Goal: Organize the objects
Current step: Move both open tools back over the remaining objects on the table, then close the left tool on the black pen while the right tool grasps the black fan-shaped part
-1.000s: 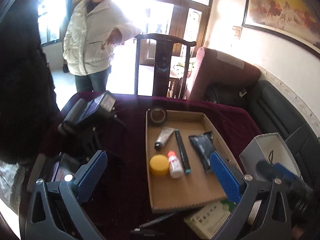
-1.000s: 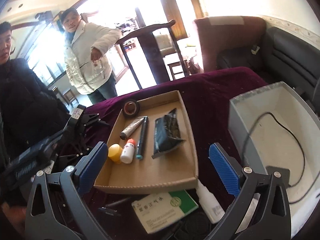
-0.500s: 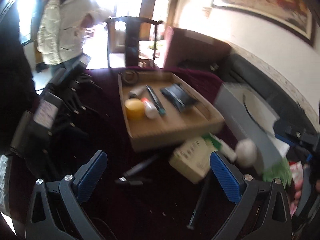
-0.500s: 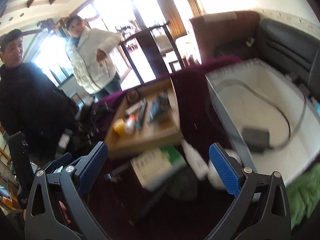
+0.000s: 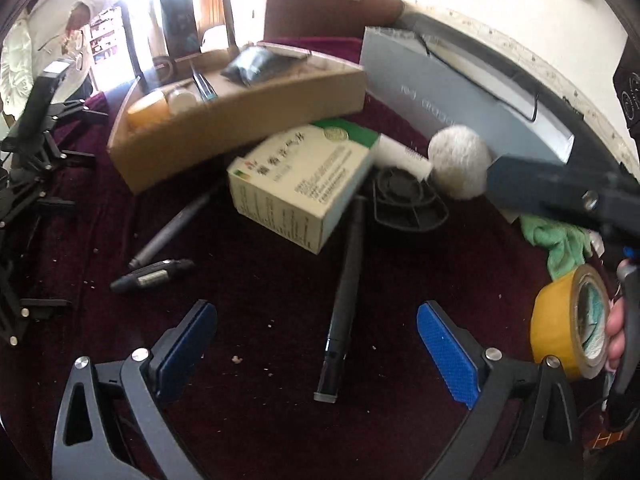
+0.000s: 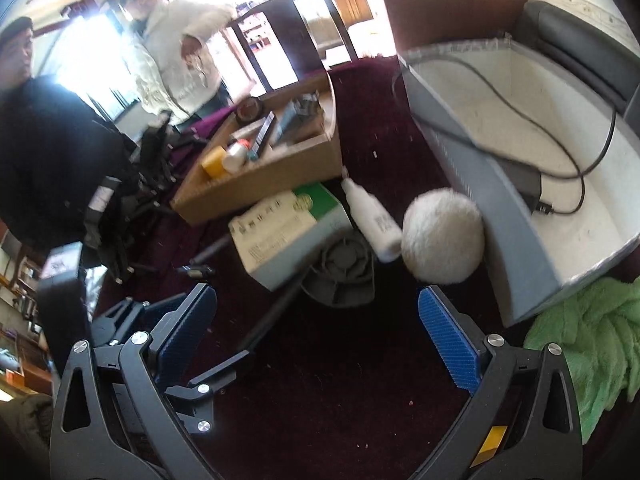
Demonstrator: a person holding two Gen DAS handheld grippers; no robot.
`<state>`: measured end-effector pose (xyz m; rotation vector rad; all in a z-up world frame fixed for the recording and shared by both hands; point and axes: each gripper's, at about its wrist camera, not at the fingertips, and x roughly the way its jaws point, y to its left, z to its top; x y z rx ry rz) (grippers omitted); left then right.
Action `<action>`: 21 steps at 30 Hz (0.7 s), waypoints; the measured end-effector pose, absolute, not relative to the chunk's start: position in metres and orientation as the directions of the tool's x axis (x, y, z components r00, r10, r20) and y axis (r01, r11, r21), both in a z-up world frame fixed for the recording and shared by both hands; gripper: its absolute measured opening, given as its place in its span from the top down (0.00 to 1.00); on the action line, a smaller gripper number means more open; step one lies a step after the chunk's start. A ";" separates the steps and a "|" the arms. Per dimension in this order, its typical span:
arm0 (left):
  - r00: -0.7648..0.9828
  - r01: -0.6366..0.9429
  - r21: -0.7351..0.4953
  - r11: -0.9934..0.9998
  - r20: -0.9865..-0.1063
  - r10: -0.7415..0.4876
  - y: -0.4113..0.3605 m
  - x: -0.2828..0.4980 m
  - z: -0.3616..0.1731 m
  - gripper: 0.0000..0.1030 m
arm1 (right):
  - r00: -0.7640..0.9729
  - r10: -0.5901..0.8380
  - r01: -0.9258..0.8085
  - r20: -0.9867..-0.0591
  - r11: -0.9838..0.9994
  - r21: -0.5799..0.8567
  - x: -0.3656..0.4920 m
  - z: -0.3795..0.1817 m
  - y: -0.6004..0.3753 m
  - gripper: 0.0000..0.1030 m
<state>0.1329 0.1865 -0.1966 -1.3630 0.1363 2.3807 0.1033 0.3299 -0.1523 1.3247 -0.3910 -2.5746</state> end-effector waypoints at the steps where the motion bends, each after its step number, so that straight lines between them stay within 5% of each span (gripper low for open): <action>1: -0.446 -0.386 -0.102 -0.917 -0.849 0.282 0.190 0.132 -0.199 0.03 | -0.559 -0.315 0.067 -0.767 -0.939 0.337 0.101 -0.158 0.329 0.01; 21: -0.426 -0.384 -0.110 -0.917 -0.860 0.282 0.200 0.126 -0.220 0.07 | -0.490 -0.234 -0.023 -0.840 -0.960 0.280 0.050 -0.212 0.314 0.01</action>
